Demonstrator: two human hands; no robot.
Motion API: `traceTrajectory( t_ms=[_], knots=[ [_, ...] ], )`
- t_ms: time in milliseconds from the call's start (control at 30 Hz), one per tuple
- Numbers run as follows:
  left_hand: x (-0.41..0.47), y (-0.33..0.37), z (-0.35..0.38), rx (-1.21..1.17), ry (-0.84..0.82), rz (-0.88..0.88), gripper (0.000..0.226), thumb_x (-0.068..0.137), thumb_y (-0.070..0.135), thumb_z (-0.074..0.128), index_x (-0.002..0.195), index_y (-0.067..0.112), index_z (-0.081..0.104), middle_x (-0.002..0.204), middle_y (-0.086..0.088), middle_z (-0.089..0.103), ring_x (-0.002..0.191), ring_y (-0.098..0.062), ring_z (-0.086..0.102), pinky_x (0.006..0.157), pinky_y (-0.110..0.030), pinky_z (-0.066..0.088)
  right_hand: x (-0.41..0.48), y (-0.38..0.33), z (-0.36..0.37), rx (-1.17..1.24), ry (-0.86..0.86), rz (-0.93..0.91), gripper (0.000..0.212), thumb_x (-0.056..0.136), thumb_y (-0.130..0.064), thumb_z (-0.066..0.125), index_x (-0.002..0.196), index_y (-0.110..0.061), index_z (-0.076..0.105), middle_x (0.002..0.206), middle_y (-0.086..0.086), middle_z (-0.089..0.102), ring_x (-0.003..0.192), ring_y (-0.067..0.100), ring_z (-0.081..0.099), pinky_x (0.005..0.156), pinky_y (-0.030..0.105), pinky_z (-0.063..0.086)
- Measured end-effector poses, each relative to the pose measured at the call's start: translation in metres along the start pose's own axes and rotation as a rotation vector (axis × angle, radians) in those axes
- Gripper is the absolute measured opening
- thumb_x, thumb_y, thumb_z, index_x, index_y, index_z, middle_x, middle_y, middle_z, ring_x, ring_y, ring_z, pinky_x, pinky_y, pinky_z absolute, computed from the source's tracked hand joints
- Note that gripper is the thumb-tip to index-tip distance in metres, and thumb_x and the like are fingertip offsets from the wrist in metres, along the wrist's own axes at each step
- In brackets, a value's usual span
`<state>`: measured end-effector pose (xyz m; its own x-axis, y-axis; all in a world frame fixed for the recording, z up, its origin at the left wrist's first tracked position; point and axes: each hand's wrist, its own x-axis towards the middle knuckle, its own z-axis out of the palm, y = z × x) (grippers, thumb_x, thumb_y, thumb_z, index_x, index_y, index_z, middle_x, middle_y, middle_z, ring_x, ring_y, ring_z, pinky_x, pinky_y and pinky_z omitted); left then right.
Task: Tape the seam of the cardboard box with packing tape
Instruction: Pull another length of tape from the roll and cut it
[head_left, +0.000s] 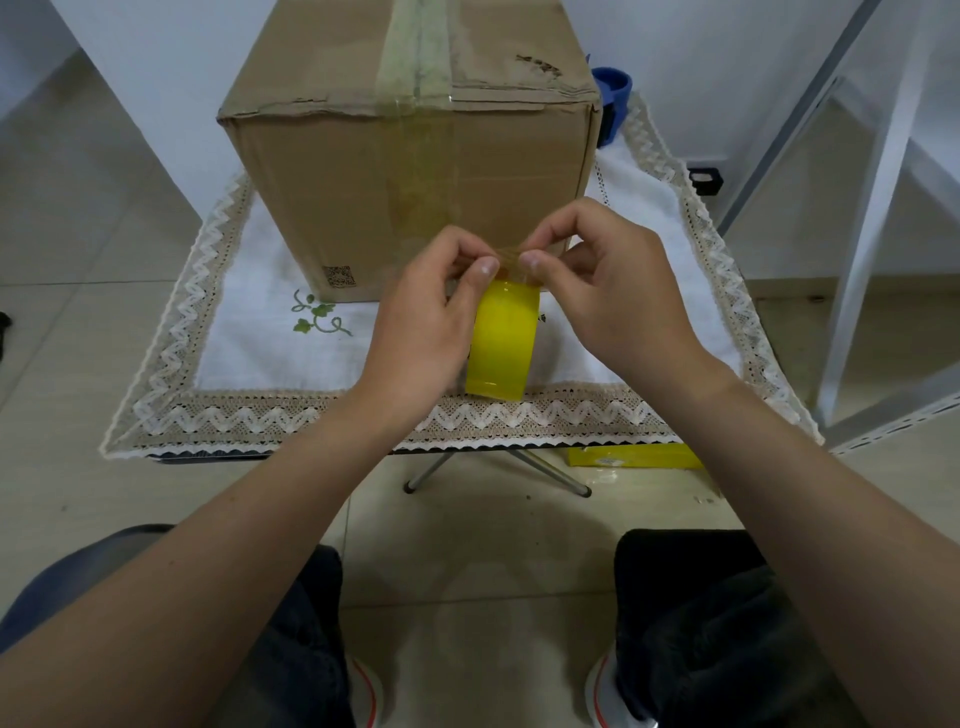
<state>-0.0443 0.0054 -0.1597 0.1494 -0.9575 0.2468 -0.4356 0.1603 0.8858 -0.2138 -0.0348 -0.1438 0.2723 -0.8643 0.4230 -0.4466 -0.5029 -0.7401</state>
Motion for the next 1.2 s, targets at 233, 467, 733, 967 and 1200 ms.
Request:
traceTrajectory(
  t_ms=[233,467,733,967,1200],
  knots=[
    [0.0,0.0,0.001,0.047,-0.009,0.028,0.012,0.107,0.027,0.054,0.105,0.018,0.062,0.094,0.011,0.071,0.096,-0.008,0.069,0.086,-0.047,0.056,-0.001,0.003,0.005,0.008,0.019,0.03,0.013,0.095,-0.021,0.073,0.092,-0.029,0.063,0.088,-0.01,0.072,0.069,0.027,0.068,0.069,0.05,0.058],
    [-0.002,0.002,0.001,0.03,-0.014,0.022,0.013,0.107,0.029,0.053,0.105,0.019,0.061,0.092,0.012,0.068,0.095,-0.009,0.067,0.085,-0.045,0.056,-0.001,0.001,0.006,0.047,0.029,0.052,0.01,0.095,-0.02,0.073,0.093,-0.025,0.065,0.092,-0.006,0.071,0.075,0.026,0.069,0.072,0.052,0.059],
    [0.001,0.01,-0.001,-0.091,0.028,-0.108,0.013,0.103,0.024,0.06,0.096,0.021,0.071,0.092,0.008,0.072,0.093,-0.016,0.07,0.085,-0.045,0.057,-0.001,-0.006,0.004,0.081,0.023,0.084,0.013,0.094,-0.015,0.073,0.09,-0.024,0.064,0.09,0.0,0.072,0.077,0.023,0.069,0.069,0.034,0.056],
    [0.004,0.009,0.002,-0.271,0.022,-0.181,0.03,0.104,0.018,0.06,0.13,0.023,0.046,0.085,0.008,0.077,0.086,-0.003,0.073,0.082,-0.024,0.058,-0.002,-0.005,0.006,0.097,0.02,0.093,0.01,0.095,-0.016,0.07,0.091,-0.023,0.065,0.09,0.001,0.073,0.08,0.024,0.07,0.073,0.046,0.058],
    [0.004,0.01,0.001,-0.255,0.022,-0.116,0.018,0.102,0.007,0.061,0.093,0.017,0.048,0.088,-0.011,0.076,0.067,0.0,0.067,0.054,-0.009,0.044,-0.001,-0.004,0.006,0.139,0.041,0.125,0.006,0.094,-0.017,0.07,0.09,-0.021,0.067,0.086,0.0,0.074,0.079,0.025,0.071,0.075,0.052,0.06]
  ],
)
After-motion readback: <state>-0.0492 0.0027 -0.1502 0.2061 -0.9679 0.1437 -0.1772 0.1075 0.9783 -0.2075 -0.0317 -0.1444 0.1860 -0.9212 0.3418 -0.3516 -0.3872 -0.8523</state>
